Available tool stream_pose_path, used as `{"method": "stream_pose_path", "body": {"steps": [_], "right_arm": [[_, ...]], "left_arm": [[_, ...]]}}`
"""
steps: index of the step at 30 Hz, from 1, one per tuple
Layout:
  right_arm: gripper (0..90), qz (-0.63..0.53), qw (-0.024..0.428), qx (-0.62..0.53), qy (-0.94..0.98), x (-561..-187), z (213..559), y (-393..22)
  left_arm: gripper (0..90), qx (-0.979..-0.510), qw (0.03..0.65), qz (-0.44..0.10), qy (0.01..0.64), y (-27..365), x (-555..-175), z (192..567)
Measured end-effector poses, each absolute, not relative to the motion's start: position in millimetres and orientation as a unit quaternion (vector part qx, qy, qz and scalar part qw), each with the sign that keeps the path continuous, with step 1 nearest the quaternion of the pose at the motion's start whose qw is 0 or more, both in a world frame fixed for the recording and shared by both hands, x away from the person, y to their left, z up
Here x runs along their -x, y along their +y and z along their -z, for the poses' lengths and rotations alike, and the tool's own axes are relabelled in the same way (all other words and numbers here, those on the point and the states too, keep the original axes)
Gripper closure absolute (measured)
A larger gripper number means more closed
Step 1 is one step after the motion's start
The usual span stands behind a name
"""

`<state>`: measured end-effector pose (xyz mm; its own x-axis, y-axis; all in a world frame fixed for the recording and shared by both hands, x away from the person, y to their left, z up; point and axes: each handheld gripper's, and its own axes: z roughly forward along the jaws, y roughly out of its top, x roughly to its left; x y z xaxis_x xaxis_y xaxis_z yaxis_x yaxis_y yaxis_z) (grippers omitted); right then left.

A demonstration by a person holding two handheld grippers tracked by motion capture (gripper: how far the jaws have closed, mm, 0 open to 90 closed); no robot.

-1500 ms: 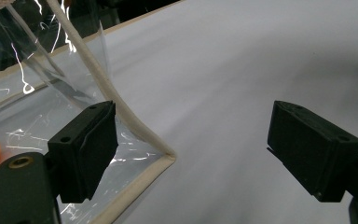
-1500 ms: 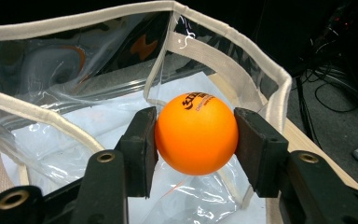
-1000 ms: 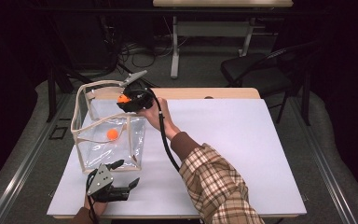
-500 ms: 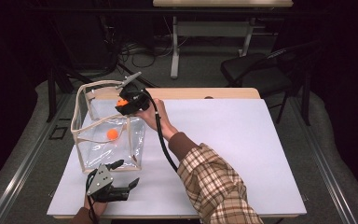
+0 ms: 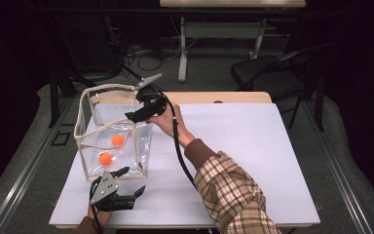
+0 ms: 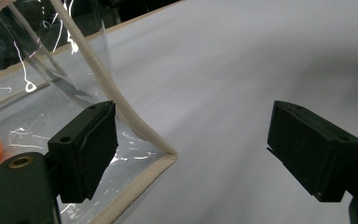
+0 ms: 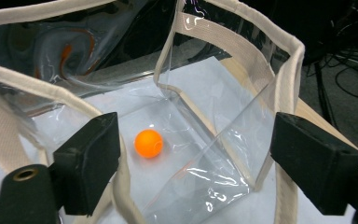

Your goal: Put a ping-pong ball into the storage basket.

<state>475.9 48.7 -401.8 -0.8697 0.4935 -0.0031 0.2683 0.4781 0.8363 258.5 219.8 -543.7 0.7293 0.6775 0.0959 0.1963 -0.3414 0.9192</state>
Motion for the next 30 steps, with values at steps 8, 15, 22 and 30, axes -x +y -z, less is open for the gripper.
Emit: {"method": "stream_pose_path", "body": {"steps": [8,15,22,30], "right_arm": [[9.4,-0.47,0.113,-0.222,0.847,-472,400,29],[5.7,-0.467,0.111,-0.219,0.85,-466,399,13],[3.4,-0.459,0.113,-0.217,0.854,-459,405,-1],[1.4,-0.451,0.114,-0.221,0.857,-451,415,-21]], "left_arm": [[15.9,-0.783,0.5,-0.24,0.282,220,-258,543],[15.9,-0.783,0.498,-0.24,0.284,219,-258,544],[15.9,-0.782,0.498,-0.242,0.286,220,-257,544],[15.9,-0.781,0.499,-0.241,0.286,222,-256,544]]}}
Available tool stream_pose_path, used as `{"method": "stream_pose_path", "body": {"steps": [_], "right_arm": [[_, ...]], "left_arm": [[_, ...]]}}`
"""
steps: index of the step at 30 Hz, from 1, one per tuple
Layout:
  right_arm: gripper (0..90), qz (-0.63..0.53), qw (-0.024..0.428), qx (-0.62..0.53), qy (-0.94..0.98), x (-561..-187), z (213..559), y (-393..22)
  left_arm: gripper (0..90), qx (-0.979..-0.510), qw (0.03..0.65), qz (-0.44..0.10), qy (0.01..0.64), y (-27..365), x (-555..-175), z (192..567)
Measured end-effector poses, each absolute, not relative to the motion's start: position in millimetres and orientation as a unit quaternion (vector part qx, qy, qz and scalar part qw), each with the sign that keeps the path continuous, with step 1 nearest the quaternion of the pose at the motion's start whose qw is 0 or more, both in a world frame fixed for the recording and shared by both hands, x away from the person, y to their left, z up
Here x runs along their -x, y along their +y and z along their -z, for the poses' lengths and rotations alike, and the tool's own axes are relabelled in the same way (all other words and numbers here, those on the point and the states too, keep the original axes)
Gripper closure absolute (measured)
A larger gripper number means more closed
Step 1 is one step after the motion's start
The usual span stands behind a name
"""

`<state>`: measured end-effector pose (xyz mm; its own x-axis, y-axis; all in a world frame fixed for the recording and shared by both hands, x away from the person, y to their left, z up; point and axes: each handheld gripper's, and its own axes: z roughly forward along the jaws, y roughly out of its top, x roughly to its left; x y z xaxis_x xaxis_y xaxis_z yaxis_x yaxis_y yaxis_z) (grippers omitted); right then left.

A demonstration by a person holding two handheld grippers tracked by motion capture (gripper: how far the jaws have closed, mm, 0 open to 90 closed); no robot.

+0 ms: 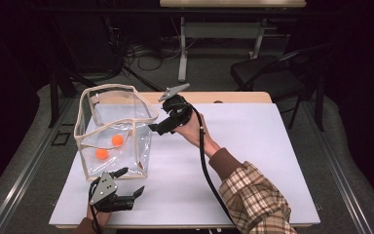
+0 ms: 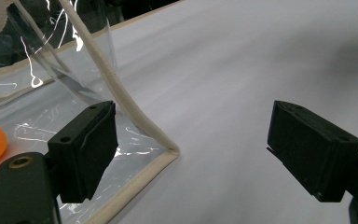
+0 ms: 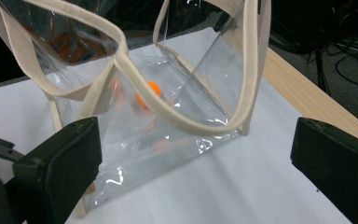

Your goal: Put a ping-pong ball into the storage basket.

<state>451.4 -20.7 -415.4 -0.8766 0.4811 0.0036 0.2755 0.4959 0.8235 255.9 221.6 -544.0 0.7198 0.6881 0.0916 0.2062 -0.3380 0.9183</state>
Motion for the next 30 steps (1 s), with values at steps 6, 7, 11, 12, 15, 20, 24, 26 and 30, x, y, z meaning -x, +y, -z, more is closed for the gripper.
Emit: {"method": "stream_pose_path", "body": {"steps": [6,7,11,12,15,20,24,26,30], "right_arm": [[0.8,-0.449,0.116,-0.228,0.856,-447,422,-36],[0.8,-0.449,0.115,-0.23,0.856,-446,423,-38],[0.6,-0.445,0.116,-0.234,0.857,-442,427,-49],[0.6,-0.443,0.117,-0.235,0.857,-441,428,-52],[0.6,-0.441,0.117,-0.238,0.858,-437,432,-60],[0.9,-0.429,0.121,-0.242,0.862,-432,439,-72],[0.5,-0.425,0.123,-0.247,0.862,-427,444,-82],[0.2,-0.423,0.123,-0.25,0.862,-425,446,-86],[0.2,-0.421,0.124,-0.254,0.862,-419,450,-94]], "left_arm": [[15.9,-0.783,0.499,-0.241,0.284,221,-256,544],[15.9,-0.783,0.499,-0.241,0.284,221,-256,544],[15.9,-0.783,0.499,-0.239,0.284,221,-256,544],[15.9,-0.783,0.499,-0.239,0.284,221,-256,544],[15.9,-0.782,0.5,-0.238,0.286,221,-257,544],[15.9,-0.782,0.5,-0.239,0.285,221,-256,544],[15.9,-0.782,0.5,-0.239,0.286,221,-256,544],[15.9,-0.782,0.499,-0.239,0.285,221,-256,544],[15.9,-0.783,0.499,-0.24,0.284,221,-256,544]]}}
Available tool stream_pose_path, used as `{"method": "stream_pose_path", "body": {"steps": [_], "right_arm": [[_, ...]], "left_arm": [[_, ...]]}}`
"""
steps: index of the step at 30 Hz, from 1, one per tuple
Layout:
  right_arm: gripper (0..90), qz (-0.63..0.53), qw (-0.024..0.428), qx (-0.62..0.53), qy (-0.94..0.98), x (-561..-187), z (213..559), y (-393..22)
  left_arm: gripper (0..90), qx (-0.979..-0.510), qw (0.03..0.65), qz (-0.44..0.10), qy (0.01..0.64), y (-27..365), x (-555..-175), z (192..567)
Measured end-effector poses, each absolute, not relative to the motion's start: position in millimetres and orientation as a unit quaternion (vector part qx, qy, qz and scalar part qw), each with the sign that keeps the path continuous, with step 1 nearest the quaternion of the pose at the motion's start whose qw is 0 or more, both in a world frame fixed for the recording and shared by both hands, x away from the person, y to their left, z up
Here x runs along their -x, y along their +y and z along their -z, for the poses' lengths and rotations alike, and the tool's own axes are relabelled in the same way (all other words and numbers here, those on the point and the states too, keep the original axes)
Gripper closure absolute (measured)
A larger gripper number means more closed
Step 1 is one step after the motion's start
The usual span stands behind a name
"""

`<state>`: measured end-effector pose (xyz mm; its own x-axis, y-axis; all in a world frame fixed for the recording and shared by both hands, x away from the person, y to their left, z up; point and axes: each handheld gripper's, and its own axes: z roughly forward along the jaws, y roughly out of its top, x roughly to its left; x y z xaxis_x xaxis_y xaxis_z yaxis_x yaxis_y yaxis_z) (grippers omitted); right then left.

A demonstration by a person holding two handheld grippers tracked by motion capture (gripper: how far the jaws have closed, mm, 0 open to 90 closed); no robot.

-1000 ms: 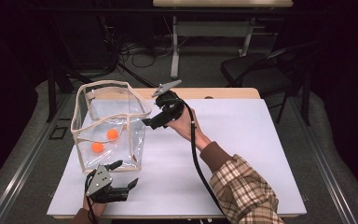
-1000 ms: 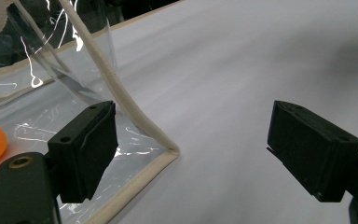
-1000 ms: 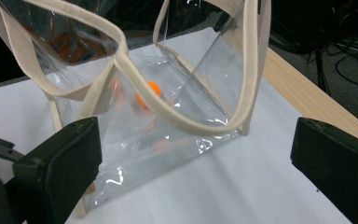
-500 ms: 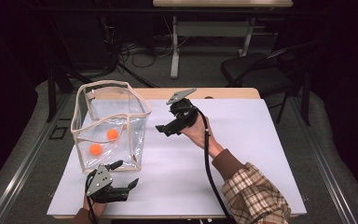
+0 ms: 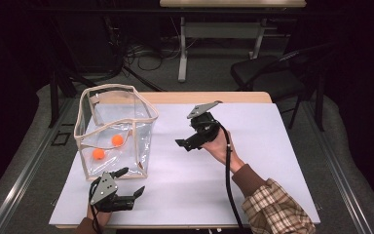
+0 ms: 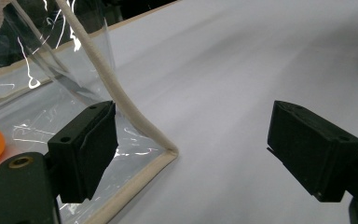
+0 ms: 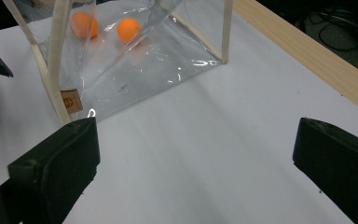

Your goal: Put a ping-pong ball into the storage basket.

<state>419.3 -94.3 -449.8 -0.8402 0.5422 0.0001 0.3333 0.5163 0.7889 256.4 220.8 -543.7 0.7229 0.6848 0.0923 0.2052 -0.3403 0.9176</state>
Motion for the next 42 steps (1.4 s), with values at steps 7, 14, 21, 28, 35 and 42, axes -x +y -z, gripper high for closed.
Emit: {"method": "stream_pose_path", "body": {"steps": [7,14,21,28,35,42], "right_arm": [[0.1,-0.414,0.127,-0.26,0.863,-408,458,-108],[0.1,-0.402,0.128,-0.268,0.866,-397,466,-120],[0.1,-0.39,0.134,-0.27,0.87,-385,474,-130],[0.1,-0.389,0.137,-0.276,0.868,-374,477,-143],[0.1,-0.386,0.143,-0.284,0.866,-364,484,-157],[0.1,-0.381,0.147,-0.291,0.865,-357,490,-168]], "left_arm": [[15.9,-0.783,0.499,-0.24,0.284,221,-256,544],[15.9,-0.783,0.499,-0.24,0.284,221,-256,544],[15.9,-0.783,0.499,-0.24,0.284,221,-256,544],[15.9,-0.783,0.499,-0.239,0.285,220,-256,544],[15.9,-0.783,0.498,-0.241,0.284,220,-257,544],[15.9,-0.783,0.498,-0.241,0.285,220,-257,544]]}}
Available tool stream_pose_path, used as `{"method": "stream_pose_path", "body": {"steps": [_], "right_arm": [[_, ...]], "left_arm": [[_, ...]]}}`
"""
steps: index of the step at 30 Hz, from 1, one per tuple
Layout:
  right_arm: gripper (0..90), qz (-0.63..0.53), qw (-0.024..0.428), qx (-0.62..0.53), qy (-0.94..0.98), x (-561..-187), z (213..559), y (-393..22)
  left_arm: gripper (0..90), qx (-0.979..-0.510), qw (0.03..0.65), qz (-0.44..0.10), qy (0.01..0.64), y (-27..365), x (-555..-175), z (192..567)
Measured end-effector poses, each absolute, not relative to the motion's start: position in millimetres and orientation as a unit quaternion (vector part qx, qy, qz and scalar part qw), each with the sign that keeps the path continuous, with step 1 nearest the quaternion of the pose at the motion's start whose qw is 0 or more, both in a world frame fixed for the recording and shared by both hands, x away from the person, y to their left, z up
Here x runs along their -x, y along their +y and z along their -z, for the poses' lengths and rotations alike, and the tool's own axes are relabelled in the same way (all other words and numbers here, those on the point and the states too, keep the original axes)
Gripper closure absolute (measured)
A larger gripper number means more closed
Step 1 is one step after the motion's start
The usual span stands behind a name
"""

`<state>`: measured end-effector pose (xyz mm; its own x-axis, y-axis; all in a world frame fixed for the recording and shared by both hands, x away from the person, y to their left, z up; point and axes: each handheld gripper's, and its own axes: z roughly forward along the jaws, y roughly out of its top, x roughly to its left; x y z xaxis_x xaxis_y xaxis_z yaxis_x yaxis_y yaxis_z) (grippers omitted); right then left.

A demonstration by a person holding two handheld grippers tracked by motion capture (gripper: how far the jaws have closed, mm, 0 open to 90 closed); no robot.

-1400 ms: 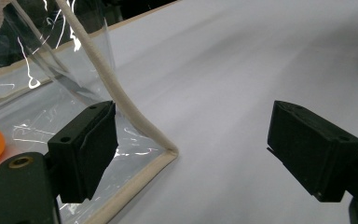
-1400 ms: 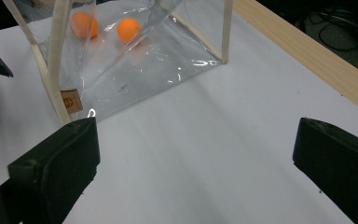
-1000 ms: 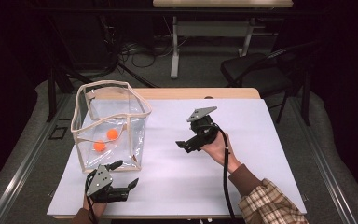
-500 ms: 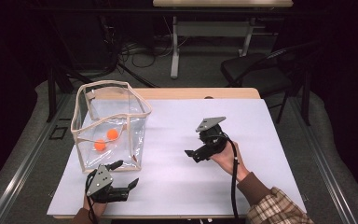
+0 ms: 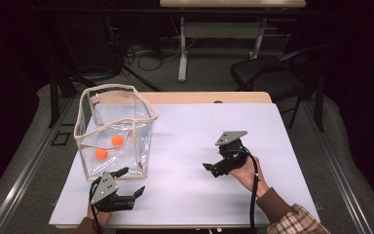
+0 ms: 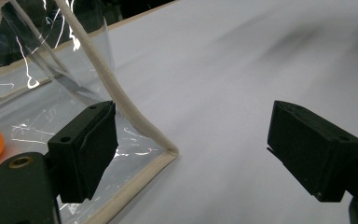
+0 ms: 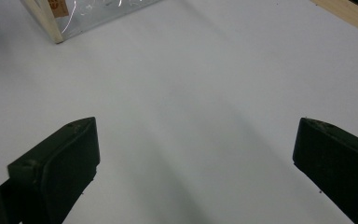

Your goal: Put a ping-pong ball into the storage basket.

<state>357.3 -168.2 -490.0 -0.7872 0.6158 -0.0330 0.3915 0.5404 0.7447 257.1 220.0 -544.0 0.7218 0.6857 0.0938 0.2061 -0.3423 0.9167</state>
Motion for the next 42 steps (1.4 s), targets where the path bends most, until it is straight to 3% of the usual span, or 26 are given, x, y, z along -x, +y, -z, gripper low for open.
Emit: {"method": "stream_pose_path", "body": {"steps": [30,42], "right_arm": [[0.1,-0.395,0.168,-0.313,0.847,-307,522,-205],[0.1,-0.399,0.201,-0.314,0.838,-291,529,-217]], "left_arm": [[15.9,-0.783,0.498,-0.241,0.285,220,-257,544],[15.9,-0.783,0.498,-0.241,0.285,220,-257,544]]}}
